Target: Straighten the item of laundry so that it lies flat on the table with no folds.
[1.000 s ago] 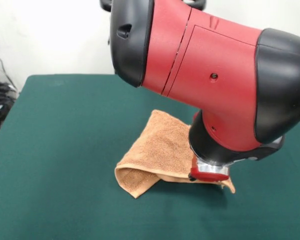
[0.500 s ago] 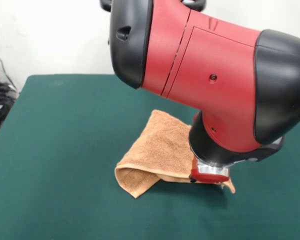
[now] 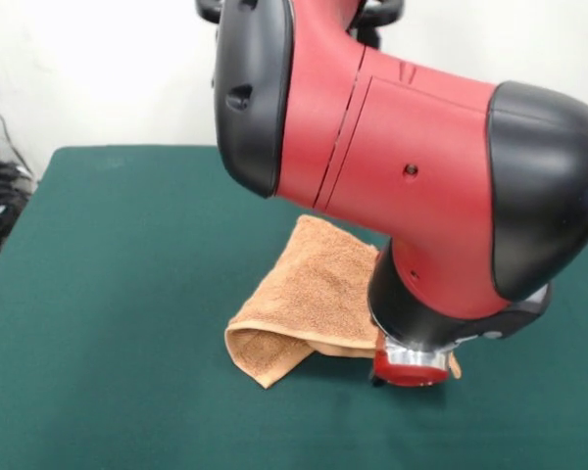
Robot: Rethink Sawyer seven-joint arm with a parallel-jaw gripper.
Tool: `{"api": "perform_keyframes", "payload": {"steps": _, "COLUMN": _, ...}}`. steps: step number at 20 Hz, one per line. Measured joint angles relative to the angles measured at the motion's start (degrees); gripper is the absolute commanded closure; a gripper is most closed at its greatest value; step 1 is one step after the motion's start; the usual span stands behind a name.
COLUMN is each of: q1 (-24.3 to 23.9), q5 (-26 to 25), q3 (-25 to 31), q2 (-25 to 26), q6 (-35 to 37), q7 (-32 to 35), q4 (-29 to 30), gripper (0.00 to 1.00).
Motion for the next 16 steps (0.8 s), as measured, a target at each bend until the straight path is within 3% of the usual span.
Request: {"api": "perform_keyframes", "payload": {"steps": 16, "q1": 1.34, "q5": -1.03, "q3": 4.27, "q2": -0.27, "q6": -0.80, "q7": 0.00, "q4": 3.06, "gripper": 0.00}}
